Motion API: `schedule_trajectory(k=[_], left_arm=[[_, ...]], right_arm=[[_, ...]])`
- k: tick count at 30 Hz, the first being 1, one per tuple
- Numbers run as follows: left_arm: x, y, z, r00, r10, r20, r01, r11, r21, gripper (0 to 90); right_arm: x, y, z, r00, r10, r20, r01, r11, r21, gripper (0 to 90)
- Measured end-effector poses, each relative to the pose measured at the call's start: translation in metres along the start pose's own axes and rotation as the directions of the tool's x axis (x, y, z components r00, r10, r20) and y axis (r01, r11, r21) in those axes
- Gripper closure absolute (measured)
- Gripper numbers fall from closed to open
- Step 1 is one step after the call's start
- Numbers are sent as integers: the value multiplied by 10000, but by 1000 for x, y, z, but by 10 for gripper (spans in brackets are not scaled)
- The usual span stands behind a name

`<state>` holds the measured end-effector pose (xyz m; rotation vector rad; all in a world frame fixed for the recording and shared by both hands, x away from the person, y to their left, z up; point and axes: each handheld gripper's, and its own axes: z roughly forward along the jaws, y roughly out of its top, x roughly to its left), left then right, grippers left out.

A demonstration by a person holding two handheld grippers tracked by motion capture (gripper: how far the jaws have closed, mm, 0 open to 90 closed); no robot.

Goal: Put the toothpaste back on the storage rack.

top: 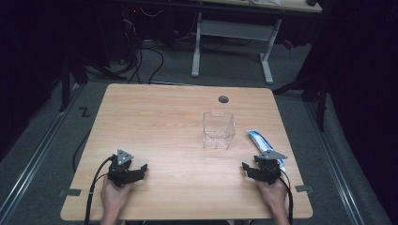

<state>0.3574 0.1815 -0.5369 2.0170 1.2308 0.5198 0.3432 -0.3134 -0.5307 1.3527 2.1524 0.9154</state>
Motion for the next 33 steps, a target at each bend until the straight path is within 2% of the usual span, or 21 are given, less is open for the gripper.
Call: schedule_trajectory(k=[33], left_arm=[[-1, 0, 0, 10000, -10, -54, 10, 10000, 11, 253]], right_arm=[[3, 1, 0, 9996, 217, 160, -218, 9998, 12, 364]])
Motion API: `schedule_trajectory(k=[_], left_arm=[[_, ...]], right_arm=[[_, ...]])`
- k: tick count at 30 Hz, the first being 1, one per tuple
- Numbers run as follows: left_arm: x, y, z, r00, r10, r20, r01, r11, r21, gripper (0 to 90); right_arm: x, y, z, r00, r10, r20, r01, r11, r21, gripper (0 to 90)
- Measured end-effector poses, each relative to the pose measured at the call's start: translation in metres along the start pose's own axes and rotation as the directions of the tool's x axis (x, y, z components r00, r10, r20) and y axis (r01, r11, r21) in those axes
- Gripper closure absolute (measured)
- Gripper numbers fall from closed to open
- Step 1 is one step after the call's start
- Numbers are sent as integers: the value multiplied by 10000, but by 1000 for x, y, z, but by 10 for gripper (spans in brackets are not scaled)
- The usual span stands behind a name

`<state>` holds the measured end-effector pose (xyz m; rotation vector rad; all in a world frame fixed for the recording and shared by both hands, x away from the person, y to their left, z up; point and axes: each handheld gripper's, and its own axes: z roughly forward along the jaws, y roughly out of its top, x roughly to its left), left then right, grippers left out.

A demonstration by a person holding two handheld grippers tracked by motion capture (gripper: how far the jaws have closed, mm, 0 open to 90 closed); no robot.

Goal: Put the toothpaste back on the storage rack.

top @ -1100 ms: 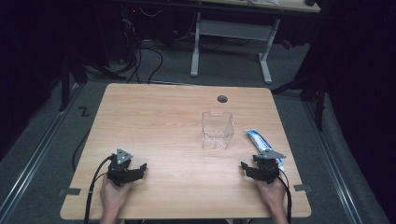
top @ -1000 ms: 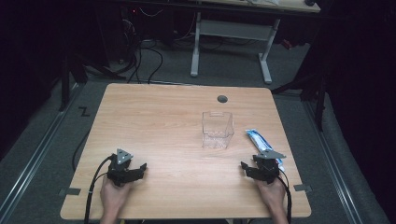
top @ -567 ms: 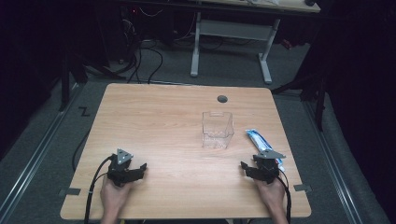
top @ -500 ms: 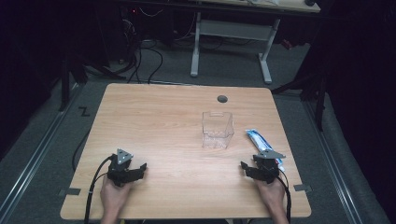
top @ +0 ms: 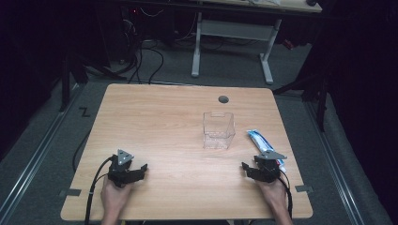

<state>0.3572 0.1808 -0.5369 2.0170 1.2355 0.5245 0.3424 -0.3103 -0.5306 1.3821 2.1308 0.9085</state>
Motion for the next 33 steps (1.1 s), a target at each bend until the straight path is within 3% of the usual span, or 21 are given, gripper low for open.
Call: schedule_trajectory(k=[5, 10, 18, 33], left_arm=[[0, 0, 0, 10000, -12, 23, 12, 10000, 7, 253], [0, 0, 0, 10000, -18, 24, 18, 10000, 4, 253], [0, 0, 0, 10000, -31, 10, 31, 10000, 3, 253], [0, 0, 0, 10000, -39, -18, 39, 10000, 6, 254]], right_arm=[[1, -1, -1, 9999, 60, 122, -59, 10000, -60, 430], [2, -4, -6, 9990, -105, 427, 126, 9987, -486, 466], [2, -7, -16, 9997, 153, 211, -136, 9969, -772, 498], [-1, -9, -31, 9998, 190, -49, -195, 9927, -1191, 517]])
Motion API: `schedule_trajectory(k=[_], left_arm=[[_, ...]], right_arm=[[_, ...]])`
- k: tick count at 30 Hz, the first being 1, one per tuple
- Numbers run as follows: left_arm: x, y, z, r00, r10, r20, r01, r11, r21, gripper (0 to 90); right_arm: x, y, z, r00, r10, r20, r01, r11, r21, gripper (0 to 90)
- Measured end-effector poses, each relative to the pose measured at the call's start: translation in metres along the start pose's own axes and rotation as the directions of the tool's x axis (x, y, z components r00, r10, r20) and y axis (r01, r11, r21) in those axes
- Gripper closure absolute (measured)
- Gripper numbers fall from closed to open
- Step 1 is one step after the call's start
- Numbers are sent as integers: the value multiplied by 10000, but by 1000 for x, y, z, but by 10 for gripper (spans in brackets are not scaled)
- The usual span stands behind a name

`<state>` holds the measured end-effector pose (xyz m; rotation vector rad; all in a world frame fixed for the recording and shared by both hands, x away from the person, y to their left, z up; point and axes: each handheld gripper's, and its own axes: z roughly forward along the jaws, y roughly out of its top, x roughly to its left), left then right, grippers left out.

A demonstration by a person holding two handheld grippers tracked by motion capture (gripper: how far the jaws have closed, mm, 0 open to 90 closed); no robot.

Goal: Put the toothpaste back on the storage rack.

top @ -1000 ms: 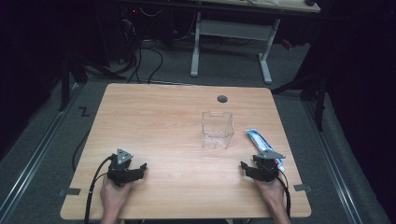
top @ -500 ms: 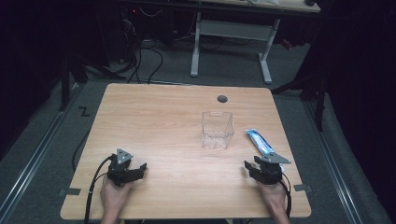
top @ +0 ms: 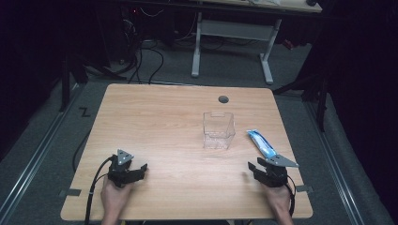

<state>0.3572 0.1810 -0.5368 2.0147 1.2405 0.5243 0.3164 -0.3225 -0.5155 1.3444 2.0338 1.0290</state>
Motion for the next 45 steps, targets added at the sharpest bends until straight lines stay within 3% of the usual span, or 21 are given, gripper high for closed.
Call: schedule_trajectory(k=[4, 14, 35, 45], left_arm=[[0, 0, 0, 10000, 0, -4, 0, 10000, -1, 255], [0, 0, 0, 10000, -14, -3, 14, 10000, -3, 255], [0, 0, 0, 10000, -27, -13, 27, 10000, -18, 257], [0, 0, 0, 10000, -34, -2, 34, 10000, -8, 257]], right_arm=[[-3, 1, -4, 9999, 152, 0, -152, 9999, -82, 519], [-10, 9, -13, 9992, 45, 392, -22, 9984, -571, 518], [-31, 37, -20, 9957, -225, 900, 256, 9991, -334, 484], [-38, 44, -20, 9951, -35, 992, 56, 9998, -209, 477]])
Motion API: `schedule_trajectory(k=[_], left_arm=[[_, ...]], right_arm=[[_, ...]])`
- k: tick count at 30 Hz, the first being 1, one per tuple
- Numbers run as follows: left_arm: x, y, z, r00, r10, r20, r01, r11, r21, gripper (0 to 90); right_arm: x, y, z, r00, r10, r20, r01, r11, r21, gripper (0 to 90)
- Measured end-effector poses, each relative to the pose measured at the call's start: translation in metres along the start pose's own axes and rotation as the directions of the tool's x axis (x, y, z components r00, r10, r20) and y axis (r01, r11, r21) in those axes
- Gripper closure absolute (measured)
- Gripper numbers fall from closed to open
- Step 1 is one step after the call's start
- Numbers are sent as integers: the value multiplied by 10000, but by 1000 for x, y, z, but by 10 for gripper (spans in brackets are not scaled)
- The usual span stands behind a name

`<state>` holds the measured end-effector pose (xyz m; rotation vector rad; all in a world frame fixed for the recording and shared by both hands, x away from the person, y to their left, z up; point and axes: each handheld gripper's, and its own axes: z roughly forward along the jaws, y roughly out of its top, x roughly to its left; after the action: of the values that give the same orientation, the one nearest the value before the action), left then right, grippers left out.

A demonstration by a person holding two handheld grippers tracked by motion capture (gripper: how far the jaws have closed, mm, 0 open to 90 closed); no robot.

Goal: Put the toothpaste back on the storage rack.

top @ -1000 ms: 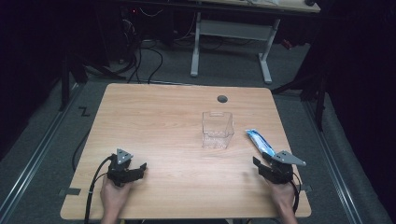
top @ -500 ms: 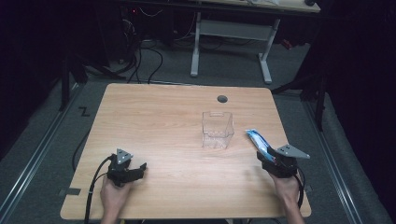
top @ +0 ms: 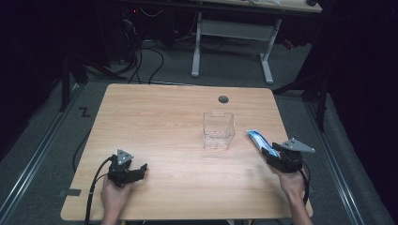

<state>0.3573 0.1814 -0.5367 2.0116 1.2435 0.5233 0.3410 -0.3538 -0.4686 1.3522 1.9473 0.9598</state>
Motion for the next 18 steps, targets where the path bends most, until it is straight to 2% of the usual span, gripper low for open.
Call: schedule_trajectory(k=[9, 12, 18], left_arm=[[0, 0, 0, 10000, 7, -14, -7, 10000, -7, 257], [0, 0, 0, 10000, 7, -25, -7, 10000, -5, 257], [0, 0, 0, 10000, 10, -28, -10, 10000, -3, 257]], right_arm=[[-5, 8, 2, 10000, -77, -39, 78, 10000, 51, 483], [-7, 13, 5, 9999, -97, -108, 101, 9995, 298, 487], [-10, 21, 10, 9998, -58, -186, 66, 9992, 401, 493]])
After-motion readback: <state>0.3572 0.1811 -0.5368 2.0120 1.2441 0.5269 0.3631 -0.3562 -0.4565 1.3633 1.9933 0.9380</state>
